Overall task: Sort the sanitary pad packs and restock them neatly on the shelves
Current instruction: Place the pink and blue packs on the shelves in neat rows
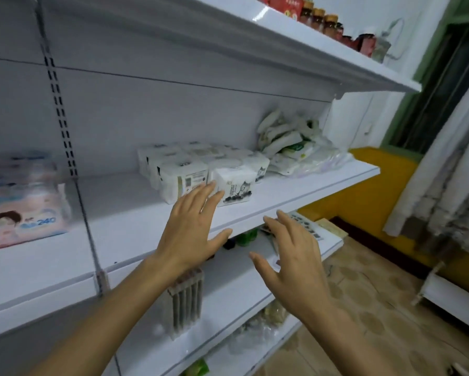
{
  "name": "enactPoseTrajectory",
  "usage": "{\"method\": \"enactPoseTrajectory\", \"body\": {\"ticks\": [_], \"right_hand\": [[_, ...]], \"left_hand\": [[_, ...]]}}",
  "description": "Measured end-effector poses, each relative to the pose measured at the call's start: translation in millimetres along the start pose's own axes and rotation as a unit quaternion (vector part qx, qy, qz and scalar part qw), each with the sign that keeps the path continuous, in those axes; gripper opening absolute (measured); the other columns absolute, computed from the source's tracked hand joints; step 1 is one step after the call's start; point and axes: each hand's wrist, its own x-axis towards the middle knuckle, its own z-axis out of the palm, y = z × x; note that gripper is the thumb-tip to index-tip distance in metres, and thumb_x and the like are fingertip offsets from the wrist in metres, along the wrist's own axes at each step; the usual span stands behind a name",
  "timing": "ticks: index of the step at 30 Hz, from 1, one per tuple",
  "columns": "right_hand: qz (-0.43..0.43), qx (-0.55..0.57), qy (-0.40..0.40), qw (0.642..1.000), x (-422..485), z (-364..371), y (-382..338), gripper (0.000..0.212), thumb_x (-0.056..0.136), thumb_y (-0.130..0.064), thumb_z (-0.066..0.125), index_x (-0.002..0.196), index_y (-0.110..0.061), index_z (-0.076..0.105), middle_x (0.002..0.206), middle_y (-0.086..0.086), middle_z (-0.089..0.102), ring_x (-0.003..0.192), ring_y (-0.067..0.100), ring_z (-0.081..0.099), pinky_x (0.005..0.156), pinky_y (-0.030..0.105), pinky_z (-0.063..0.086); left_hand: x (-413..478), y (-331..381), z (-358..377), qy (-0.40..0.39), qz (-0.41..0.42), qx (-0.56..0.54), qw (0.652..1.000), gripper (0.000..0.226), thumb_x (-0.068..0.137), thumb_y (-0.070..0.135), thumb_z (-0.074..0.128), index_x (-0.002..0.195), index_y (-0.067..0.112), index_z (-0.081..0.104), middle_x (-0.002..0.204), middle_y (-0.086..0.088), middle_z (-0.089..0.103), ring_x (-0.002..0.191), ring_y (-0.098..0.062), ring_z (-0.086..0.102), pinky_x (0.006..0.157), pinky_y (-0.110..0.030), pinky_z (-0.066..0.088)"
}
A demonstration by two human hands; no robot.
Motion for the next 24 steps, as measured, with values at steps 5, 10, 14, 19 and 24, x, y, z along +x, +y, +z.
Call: {"method": "enactPoseTrajectory", "body": {"ticks": [5,10,14,19,24], "right_hand": [[-0.017,0.063,0.021,0.998,58.2,24.0,35.0,0.055,0.091,-0.052,0.046,0.137,-0.023,0.043,0.143,0.003,0.044,0.133,0.021,0.04,0.105,0.042,0.036],[-0.114,0.142,0.028,0.983,144.2,54.8,33.5,0.049,0.09,-0.041,0.053,0.132,-0.016,0.051,0.136,0.006,0.051,0.128,0.021,0.043,0.103,0.034,0.033],[-0.175,0.181,0.01,0.968,216.6,70.0,28.0,0.044,0.089,-0.039,0.051,0.125,-0.014,0.057,0.127,0.007,0.057,0.118,0.026,0.051,0.097,0.04,0.041],[-0.217,0.225,-0.087,0.946,285.9,88.7,29.5,0.04,0.094,-0.033,0.056,0.132,-0.018,0.053,0.129,0.005,0.056,0.118,0.024,0.049,0.097,0.036,0.04],[-0.261,0.239,-0.228,0.907,285.4,120.6,20.7,0.043,0.096,-0.037,0.051,0.136,-0.023,0.046,0.13,-0.002,0.052,0.121,0.018,0.046,0.1,0.031,0.037]], "left_hand": [[48.8,-7.0,40.1,0.001,-0.027,0.013,1.0,0.074,0.086,0.057,0.046,0.149,0.021,0.03,0.159,-0.002,0.021,0.144,-0.02,0.018,0.114,-0.035,0.012],[79.3,-35.8,46.9,0.041,-0.1,0.055,0.993,0.068,0.087,0.059,0.04,0.143,0.021,0.038,0.157,-0.004,0.025,0.145,-0.024,0.018,0.116,-0.048,0.02],[84.4,-56.8,42.1,0.115,-0.228,0.101,0.962,0.077,0.081,0.057,0.055,0.144,0.017,0.035,0.158,-0.008,0.022,0.144,-0.029,0.02,0.114,-0.05,0.021],[71.9,-81.4,56.1,0.163,-0.405,-0.107,0.893,0.078,0.079,0.066,0.06,0.142,0.026,0.038,0.144,-0.002,0.046,0.13,-0.024,0.045,0.105,-0.048,0.042],[73.0,-68.9,54.0,0.181,-0.469,-0.206,0.839,0.041,0.085,0.065,0.05,0.108,0.031,0.054,0.101,0.017,0.068,0.091,-0.004,0.068,0.074,-0.027,0.056]]}}
